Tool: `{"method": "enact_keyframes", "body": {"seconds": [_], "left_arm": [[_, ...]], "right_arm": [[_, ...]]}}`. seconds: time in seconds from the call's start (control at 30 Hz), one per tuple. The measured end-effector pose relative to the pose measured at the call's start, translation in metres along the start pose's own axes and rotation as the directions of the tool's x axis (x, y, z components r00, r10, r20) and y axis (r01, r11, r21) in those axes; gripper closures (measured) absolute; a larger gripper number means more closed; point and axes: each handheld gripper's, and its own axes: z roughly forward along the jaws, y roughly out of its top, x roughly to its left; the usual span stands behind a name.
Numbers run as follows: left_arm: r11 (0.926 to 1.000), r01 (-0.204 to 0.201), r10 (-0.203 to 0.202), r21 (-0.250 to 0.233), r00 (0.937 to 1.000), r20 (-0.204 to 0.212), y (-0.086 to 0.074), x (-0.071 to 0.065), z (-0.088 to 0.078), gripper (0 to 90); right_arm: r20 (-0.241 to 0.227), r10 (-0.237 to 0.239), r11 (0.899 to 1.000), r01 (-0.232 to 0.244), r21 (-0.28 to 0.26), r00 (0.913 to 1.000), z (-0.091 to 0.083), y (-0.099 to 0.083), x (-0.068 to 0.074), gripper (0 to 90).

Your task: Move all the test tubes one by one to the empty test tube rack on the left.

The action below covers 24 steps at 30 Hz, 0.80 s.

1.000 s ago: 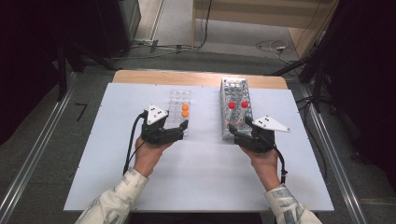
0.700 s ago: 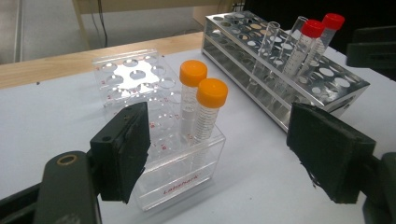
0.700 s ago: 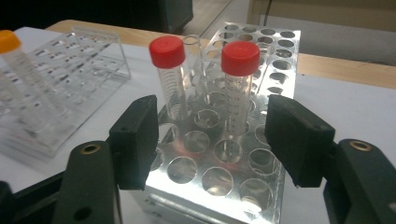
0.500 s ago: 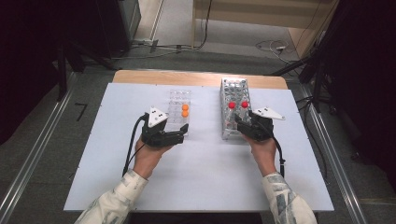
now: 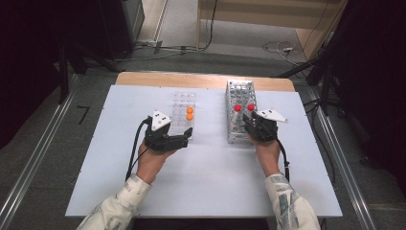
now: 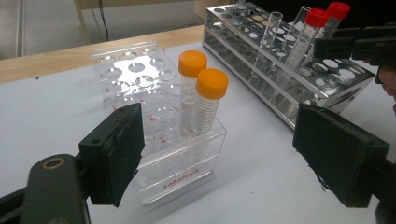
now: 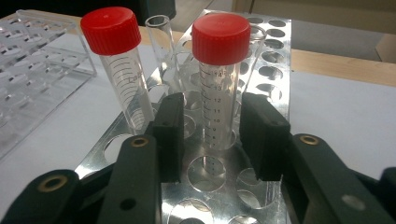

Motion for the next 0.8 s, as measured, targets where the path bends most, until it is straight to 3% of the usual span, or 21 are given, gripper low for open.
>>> {"method": "enact_keyframes", "body": {"seconds": [0.23, 0.57, 0.8], "left_arm": [[1.0, 0.002, -0.002, 0.0, 1.0, -0.002, -0.001, 0.0, 0.0, 17.1], [1.0, 0.004, -0.004, -0.005, 1.0, -0.006, -0.001, 0.0, -0.001, 17.1], [0.9999, 0.009, -0.009, -0.01, 0.9999, -0.005, 0.0, 0.001, -0.002, 16.7]], "right_arm": [[0.009, -0.004, 1.0, 0.004, -0.002, 1.0, 0.004, -0.002, 0.0, 69.4], [0.012, 0.007, 0.999, -0.007, -0.032, 0.9999, -0.002, 0.003, -0.001, 71.0], [0.031, -0.035, 0.996, 0.037, -0.078, 0.9989, -0.014, 0.017, 0.002, 71.1]]}}
